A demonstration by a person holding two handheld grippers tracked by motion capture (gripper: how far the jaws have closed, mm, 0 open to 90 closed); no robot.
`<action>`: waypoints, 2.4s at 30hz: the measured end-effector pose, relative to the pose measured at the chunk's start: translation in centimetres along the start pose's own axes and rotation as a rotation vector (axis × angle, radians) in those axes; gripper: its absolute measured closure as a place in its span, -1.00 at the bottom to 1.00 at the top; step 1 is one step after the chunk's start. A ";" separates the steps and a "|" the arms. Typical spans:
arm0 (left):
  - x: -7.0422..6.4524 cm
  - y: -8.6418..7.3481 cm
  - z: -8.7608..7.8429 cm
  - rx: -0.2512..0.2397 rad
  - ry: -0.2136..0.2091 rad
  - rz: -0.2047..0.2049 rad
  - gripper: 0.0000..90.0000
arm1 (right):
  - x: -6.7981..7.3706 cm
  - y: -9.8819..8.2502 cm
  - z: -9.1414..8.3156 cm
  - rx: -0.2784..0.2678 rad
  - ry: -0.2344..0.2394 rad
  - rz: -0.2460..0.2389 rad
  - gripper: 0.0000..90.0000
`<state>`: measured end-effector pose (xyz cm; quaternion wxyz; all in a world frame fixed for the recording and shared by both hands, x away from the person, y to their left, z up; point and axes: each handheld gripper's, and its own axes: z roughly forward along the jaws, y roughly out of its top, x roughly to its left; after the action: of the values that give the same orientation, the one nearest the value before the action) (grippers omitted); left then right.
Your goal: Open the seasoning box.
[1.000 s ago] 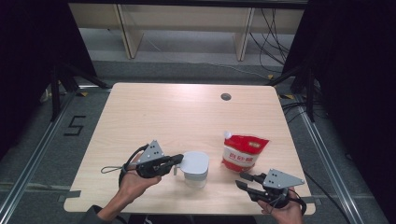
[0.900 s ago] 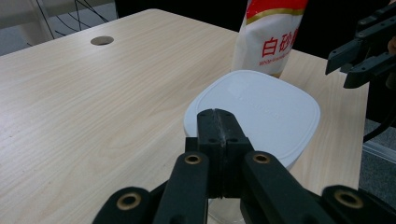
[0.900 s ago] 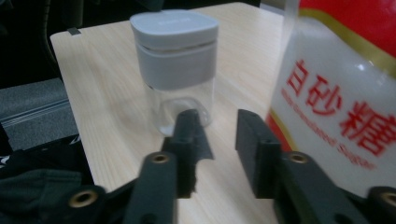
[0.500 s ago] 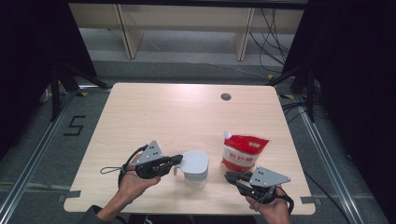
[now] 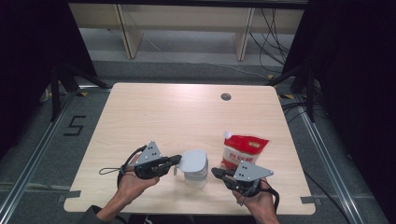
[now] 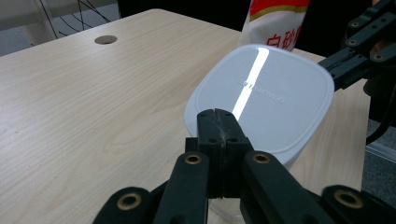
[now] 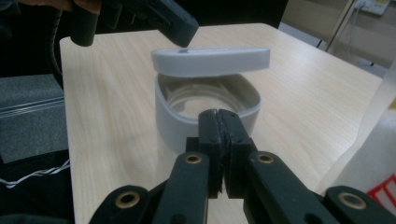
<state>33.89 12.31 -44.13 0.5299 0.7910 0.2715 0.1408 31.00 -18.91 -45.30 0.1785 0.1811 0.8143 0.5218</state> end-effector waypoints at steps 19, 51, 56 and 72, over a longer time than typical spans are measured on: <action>0.0 -0.1 0.0 -0.006 -0.003 -0.015 0.97 | 0.1 1.2 1.3 -0.009 0.018 -0.025 0.99; 1.3 -3.7 -2.1 0.053 0.033 -0.020 -0.32 | 0.3 3.0 2.3 -0.048 0.009 -0.058 0.99; 1.6 -4.7 -2.1 0.066 0.058 -0.035 -0.41 | 0.6 3.8 3.1 -0.047 0.028 -0.059 0.99; 1.5 -5.7 -2.2 0.086 0.075 -0.047 -0.51 | 1.5 5.4 5.1 -0.064 0.058 -0.091 0.99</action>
<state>32.41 16.50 -48.54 0.4882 0.8006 0.3151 0.1461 32.76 -12.10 -42.46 0.1841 0.1226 0.8094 0.5439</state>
